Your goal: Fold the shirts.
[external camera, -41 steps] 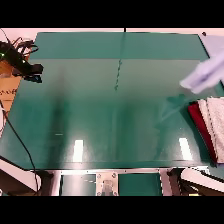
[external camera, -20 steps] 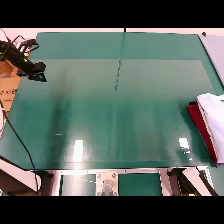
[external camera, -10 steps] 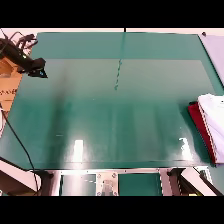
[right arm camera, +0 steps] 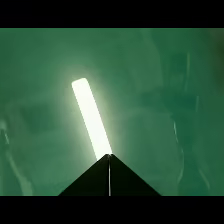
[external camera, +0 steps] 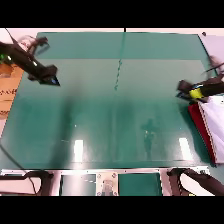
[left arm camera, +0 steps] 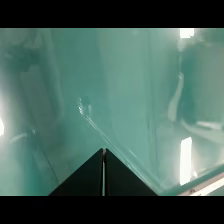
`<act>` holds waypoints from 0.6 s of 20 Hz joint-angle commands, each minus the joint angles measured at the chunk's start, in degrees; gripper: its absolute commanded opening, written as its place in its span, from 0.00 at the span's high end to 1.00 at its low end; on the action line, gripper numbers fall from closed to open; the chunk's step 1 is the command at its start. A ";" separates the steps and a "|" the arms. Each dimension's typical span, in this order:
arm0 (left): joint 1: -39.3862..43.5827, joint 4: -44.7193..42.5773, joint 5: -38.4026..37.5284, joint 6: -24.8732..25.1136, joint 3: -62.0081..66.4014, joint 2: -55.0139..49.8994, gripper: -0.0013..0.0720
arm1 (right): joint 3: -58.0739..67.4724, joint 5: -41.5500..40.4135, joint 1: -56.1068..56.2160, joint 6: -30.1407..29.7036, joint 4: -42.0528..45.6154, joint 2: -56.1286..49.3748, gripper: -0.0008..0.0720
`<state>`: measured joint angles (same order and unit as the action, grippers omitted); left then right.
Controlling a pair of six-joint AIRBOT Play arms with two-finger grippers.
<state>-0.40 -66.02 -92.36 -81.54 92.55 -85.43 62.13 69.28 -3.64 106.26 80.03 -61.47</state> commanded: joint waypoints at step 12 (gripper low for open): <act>5.77 -2.08 13.31 -0.63 -27.45 13.05 0.95 | -4.50 -6.71 18.82 -9.01 1.03 -9.53 0.97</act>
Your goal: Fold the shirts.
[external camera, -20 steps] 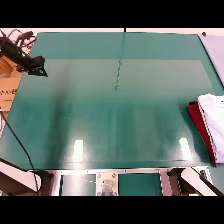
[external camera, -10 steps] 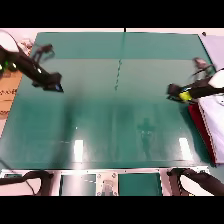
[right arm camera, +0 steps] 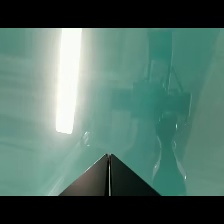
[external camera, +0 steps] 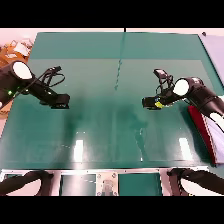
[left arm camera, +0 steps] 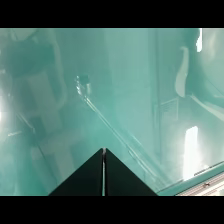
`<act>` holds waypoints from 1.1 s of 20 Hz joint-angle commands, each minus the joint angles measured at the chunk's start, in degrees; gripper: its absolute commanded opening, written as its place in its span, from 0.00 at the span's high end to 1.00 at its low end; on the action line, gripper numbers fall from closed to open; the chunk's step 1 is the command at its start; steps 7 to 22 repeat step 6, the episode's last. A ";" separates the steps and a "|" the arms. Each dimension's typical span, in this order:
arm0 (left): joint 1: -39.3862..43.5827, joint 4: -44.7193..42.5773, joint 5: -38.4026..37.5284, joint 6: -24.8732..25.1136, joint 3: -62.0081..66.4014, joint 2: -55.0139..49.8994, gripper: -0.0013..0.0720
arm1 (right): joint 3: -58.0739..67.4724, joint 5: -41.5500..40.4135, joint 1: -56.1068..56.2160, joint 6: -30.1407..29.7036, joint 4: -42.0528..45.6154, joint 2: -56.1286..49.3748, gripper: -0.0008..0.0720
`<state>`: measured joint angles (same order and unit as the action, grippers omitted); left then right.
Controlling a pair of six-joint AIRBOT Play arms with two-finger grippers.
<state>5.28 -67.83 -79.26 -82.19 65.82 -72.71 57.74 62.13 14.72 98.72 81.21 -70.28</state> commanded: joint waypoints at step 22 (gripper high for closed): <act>0.09 -0.24 0.42 0.00 -0.70 0.33 0.95 | -0.11 0.46 0.46 -1.46 -0.15 -0.72 0.97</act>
